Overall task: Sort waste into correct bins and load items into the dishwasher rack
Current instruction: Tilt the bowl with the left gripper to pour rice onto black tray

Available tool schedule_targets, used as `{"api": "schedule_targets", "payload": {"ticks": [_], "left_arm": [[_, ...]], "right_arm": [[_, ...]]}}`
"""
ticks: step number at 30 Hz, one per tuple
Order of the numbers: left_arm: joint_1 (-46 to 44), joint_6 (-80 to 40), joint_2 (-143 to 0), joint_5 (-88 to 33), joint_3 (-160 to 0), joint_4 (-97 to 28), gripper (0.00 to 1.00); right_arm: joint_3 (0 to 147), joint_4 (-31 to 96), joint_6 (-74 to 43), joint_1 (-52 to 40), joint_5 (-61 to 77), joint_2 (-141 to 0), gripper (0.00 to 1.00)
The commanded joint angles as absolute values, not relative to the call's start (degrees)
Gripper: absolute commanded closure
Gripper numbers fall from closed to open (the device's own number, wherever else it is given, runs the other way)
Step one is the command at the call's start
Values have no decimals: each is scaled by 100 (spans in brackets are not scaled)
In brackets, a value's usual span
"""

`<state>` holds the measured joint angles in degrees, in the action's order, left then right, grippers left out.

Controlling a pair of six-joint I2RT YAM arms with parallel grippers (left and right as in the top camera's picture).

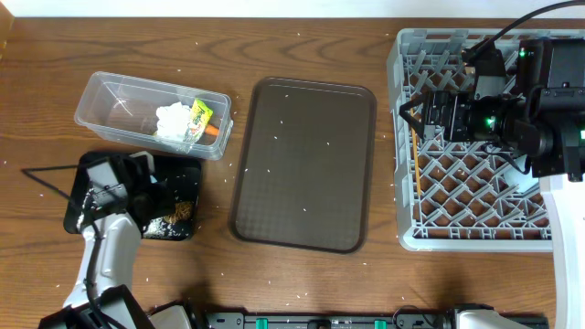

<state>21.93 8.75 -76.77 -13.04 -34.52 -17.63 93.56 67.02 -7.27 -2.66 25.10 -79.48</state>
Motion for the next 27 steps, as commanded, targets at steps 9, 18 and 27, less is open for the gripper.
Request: {"api": "schedule_targets", "payload": {"ticks": [9, 18, 27], "left_arm": [[1590, 694, -7717, 117, -3638, -2032, 62], [1590, 694, -7961, 196, -3636, -1835, 75], [1422, 1085, -7961, 515, -3717, -1702, 77]], "right_arm": [[9362, 6696, -808, -307, 2593, -7948, 1], [9362, 6681, -766, -307, 2491, -7950, 1], [9362, 6661, -766, -307, 2421, -7950, 1]]}}
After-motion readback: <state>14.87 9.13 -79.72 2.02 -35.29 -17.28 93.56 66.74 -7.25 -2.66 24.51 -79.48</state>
